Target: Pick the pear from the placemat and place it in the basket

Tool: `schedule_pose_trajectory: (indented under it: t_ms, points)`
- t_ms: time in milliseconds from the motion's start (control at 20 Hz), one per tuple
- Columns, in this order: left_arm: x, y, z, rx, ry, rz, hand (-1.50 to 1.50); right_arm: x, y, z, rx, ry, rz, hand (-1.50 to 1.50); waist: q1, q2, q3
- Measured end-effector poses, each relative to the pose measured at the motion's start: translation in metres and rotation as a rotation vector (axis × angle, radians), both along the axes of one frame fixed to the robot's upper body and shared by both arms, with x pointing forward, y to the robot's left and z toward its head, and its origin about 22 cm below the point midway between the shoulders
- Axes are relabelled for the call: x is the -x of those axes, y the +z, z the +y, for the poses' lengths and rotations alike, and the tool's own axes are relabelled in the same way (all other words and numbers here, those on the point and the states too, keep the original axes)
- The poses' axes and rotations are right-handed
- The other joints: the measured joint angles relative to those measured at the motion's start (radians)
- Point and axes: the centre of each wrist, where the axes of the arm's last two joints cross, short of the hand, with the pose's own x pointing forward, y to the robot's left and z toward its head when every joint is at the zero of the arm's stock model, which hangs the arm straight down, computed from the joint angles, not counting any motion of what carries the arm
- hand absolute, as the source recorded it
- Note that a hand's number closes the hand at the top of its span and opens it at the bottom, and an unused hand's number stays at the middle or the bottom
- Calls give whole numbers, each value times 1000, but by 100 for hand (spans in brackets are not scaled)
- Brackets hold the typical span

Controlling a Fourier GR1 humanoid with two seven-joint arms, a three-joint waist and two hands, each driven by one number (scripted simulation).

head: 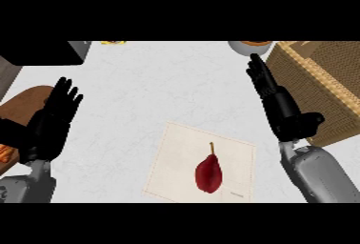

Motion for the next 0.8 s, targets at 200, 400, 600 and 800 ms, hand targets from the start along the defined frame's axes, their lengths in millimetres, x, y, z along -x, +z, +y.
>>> schedule_pose_trajectory:
  t_ms: [200, 400, 600, 800]
  points:
    - [13, -29, 3, -58, -18, 128, 0, -4, 5, 16, -91, 19, -21, 150, 16, 11, -1]
    - [37, -74, 6, -145, -47, 331, 0, -1, 10, 56, -121, 178, -67, 150, 32, 18, -3]
    - [46, -88, 6, -194, -72, 369, 0, 26, -13, 122, -68, 255, -76, -150, 38, 14, -1]
    - [48, -92, 11, -213, -76, 383, 0, 46, -20, 162, 72, 194, -65, -150, 27, 6, 0]
